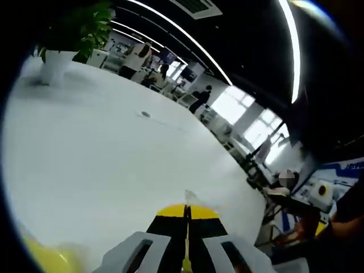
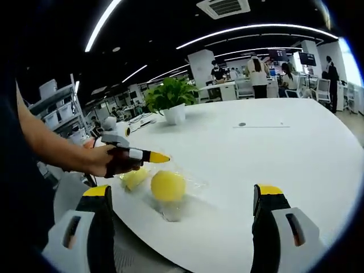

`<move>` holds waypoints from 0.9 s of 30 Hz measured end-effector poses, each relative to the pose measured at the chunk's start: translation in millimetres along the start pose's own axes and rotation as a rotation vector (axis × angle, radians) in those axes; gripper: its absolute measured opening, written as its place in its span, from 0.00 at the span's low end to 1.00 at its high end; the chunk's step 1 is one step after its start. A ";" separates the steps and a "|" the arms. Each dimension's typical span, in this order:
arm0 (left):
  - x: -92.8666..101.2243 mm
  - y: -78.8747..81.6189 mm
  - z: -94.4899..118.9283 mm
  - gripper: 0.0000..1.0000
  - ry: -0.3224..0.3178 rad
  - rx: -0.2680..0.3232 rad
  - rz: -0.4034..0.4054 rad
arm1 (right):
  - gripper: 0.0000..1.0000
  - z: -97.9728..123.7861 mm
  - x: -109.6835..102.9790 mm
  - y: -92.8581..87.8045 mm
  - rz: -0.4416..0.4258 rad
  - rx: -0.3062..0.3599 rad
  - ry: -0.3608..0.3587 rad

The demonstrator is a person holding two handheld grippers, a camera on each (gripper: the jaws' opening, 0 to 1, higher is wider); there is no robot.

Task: Compare the silicone blocks by pressing each to a similar depth, holding the contact briefly, and releasing to observe deformation and rebound differences across the visible hardness samples.

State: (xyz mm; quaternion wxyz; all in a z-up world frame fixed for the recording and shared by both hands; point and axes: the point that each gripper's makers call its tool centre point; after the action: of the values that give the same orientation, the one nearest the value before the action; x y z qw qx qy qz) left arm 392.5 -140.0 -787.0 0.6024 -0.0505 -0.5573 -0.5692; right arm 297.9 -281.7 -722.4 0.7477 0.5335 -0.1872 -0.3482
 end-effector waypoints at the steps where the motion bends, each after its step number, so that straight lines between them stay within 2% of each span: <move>1: -1.3 -1.1 -2.3 0.00 0.002 -0.008 -0.008 | 0.96 -0.2 -0.1 0.3 0.002 0.001 0.002; 9: -23.2 -23.4 -9.8 0.00 0.050 -0.099 -0.090 | 0.96 -0.4 4.0 1.9 -0.007 0.004 -0.010; 15: -30.7 -28.4 -11.4 0.00 0.067 -0.132 -0.112 | 0.96 2.8 6.3 -1.6 -0.019 -0.001 -0.020; 21: -46.1 -47.0 -9.7 0.00 0.136 -0.213 -0.170 | 0.96 5.3 5.0 -2.5 -0.026 -0.001 -0.026; 24: -45.5 -48.3 -9.3 0.00 0.145 -0.212 -0.170 | 0.96 6.9 4.4 -3.5 -0.026 -0.004 -0.025; 27: -45.8 -47.6 -11.0 0.00 0.155 -0.221 -0.218 | 0.96 8.5 4.8 -2.7 -0.026 -0.004 -0.026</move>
State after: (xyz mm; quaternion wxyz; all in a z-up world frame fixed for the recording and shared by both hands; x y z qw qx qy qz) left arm 376.2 -135.4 -851.8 0.5691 -0.0118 -0.4457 -0.6909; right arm 294.8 -291.4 -722.3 0.7418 0.5297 -0.1893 -0.3651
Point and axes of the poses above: the point that each gripper's makers call its tool centre point, and the gripper's own axes: z roughly backward along the fingers, x roughly to its right, y roughly out of its top, and after that the axes turned 11 degrees about z, right-handed
